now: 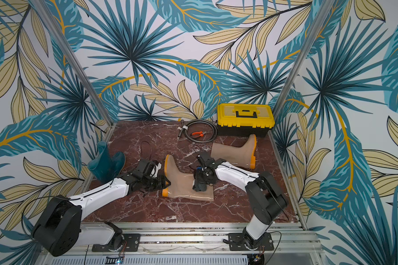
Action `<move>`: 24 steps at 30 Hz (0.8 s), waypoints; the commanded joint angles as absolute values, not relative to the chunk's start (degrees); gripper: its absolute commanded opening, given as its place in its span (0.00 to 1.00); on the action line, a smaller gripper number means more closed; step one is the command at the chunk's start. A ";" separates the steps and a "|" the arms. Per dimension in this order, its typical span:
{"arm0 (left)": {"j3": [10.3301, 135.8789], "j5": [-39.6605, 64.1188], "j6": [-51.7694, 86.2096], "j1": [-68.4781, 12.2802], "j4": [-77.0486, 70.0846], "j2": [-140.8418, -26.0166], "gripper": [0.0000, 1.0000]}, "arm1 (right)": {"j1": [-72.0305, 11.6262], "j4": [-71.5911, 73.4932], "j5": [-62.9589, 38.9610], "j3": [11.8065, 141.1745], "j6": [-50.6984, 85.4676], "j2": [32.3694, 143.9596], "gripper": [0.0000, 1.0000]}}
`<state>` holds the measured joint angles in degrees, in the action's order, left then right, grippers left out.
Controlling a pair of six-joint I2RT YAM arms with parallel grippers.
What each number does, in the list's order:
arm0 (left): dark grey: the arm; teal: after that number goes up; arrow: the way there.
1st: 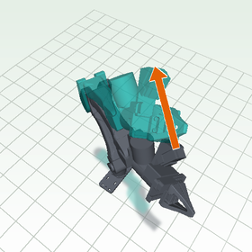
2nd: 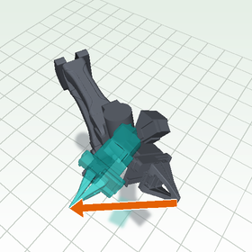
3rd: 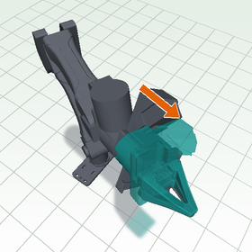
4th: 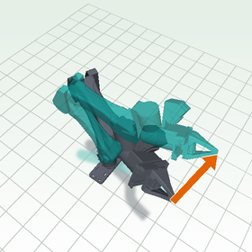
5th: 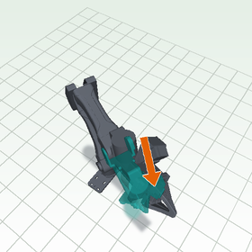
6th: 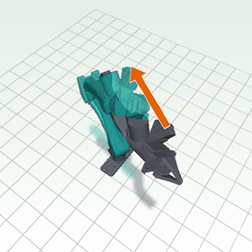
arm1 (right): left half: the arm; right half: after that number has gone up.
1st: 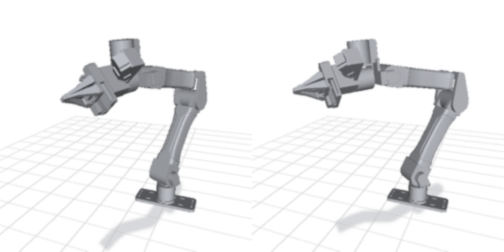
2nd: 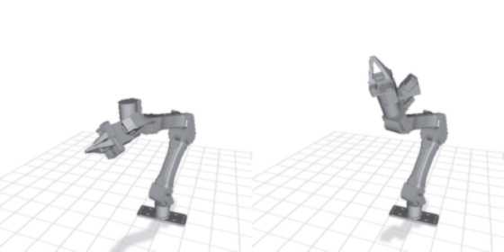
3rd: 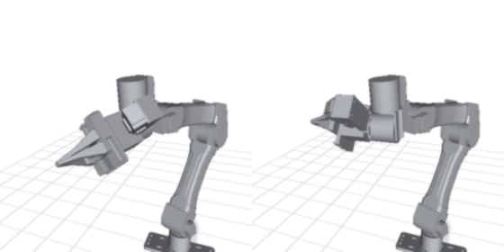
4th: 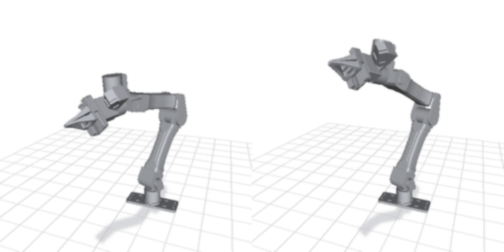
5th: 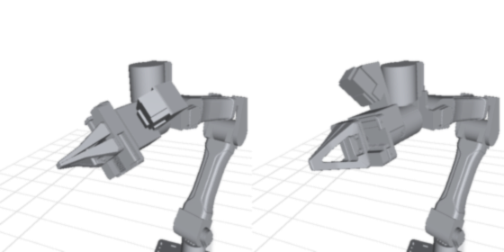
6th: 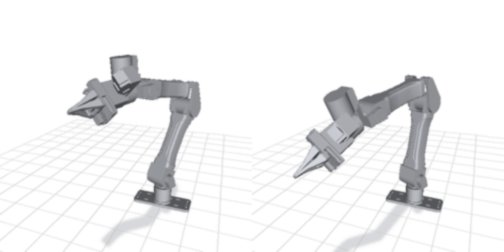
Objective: Wipe the rubber boots with a cloth
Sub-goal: Wipe the dirt off the rubber boot.
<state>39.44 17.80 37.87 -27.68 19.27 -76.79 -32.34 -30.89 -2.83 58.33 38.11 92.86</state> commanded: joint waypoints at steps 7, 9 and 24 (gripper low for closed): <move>38.98 18.02 37.06 -27.81 18.19 -76.60 0.56 | -42.68 -33.84 -0.60 68.88 40.90 92.98 0.00; 38.94 18.15 37.35 -27.78 18.19 -76.38 0.53 | -46.61 -32.17 -2.41 74.29 41.51 97.53 0.00; 39.02 19.19 36.59 -27.77 18.19 -76.90 0.47 | -38.04 -35.00 -0.78 58.96 39.71 94.19 0.00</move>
